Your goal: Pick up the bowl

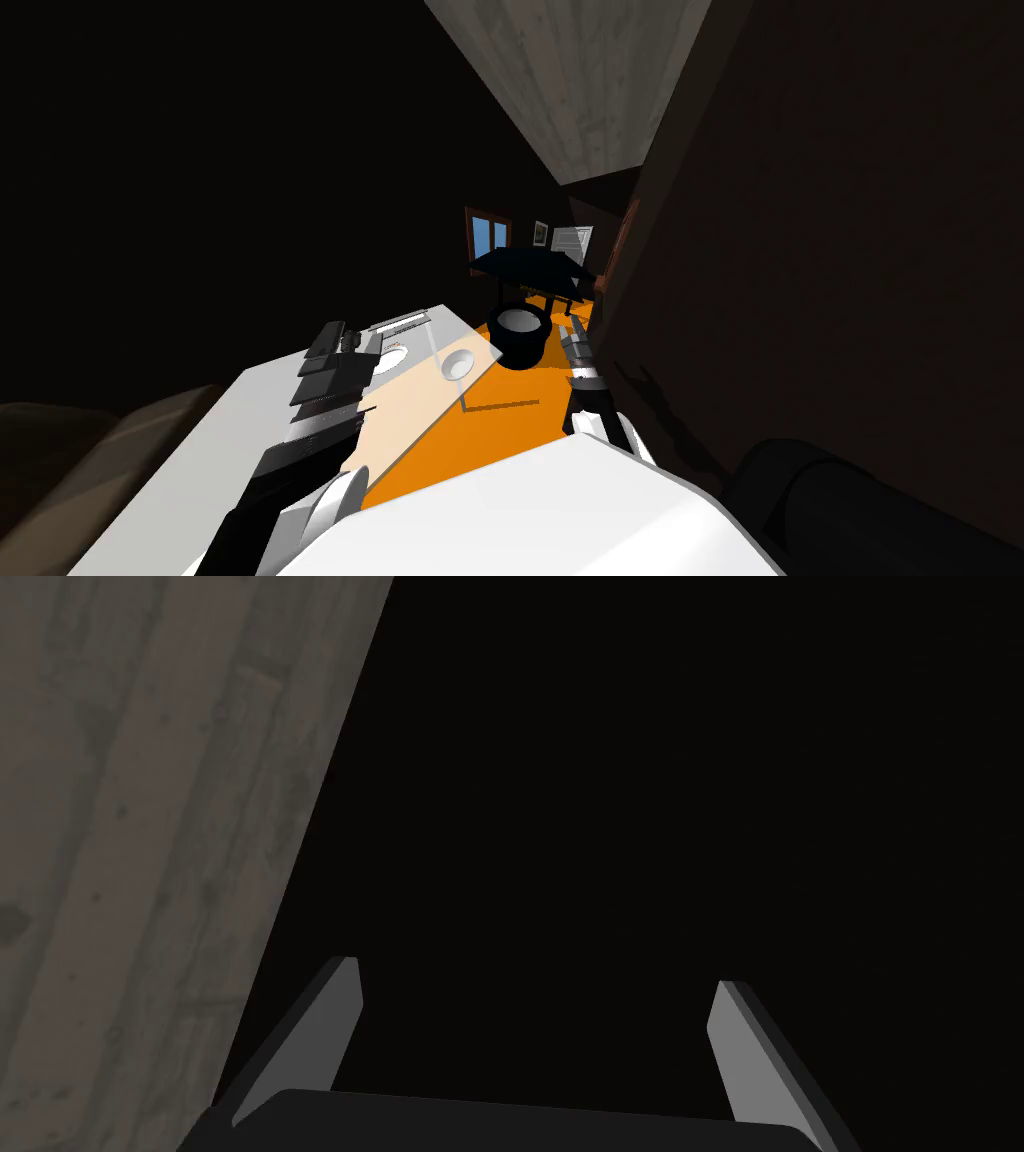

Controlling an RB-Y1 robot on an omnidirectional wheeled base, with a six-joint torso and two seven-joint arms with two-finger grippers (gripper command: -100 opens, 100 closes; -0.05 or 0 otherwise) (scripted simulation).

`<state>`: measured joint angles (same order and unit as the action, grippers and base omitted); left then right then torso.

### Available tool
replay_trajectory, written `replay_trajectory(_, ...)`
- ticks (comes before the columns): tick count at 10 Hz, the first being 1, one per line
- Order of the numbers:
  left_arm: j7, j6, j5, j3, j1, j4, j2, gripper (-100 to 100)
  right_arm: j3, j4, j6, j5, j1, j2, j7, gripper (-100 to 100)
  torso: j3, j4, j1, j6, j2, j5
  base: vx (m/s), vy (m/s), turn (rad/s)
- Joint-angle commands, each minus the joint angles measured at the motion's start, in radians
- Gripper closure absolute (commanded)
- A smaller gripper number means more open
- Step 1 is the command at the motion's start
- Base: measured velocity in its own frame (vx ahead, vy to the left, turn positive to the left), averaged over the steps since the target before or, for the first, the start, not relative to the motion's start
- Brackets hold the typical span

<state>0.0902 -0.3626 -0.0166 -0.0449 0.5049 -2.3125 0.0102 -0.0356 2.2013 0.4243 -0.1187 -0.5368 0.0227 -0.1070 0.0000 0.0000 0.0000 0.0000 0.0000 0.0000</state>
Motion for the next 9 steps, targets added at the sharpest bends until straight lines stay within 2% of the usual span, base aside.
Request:
replay_trajectory(1, 0.009, 0.010, 0.010, 0.000, 0.011, 0.007, -0.036, -100, 0.000, 0.000, 0.000, 0.000, 0.000, 0.000, 0.000, 0, 0.000, 0.000, 0.000, 0.000, 0.000, 0.000, -0.015, -0.006, -0.126)
replay_trajectory(2, 0.014, 0.015, 0.015, -0.001, 0.017, 0.010, -0.049, -100, 0.000, 0.000, 0.000, 0.000, 0.000, 0.000, 0.000, 0, 0.000, 0.000, 0.000, 0.000, 0.001, 0.000, -0.025, -0.004, -0.133)
replay_trajectory(5, 0.048, 0.063, 0.062, -0.013, 0.072, 0.047, -0.127, -100, 0.000, 0.000, 0.000, 0.000, 0.000, 0.000, 0.000, 0, 0.002, 0.001, 0.001, 0.001, 0.004, 0.000, -0.061, 0.019, -0.280)
replay_trajectory(9, 0.073, 0.115, 0.110, -0.023, 0.124, 0.095, -0.187, -100, 0.000, 0.000, 0.000, 0.000, 0.000, 0.000, 0.000, 0, 0.001, 0.001, 0.002, 0.000, 0.002, 0.001, -0.035, 0.028, -0.215)
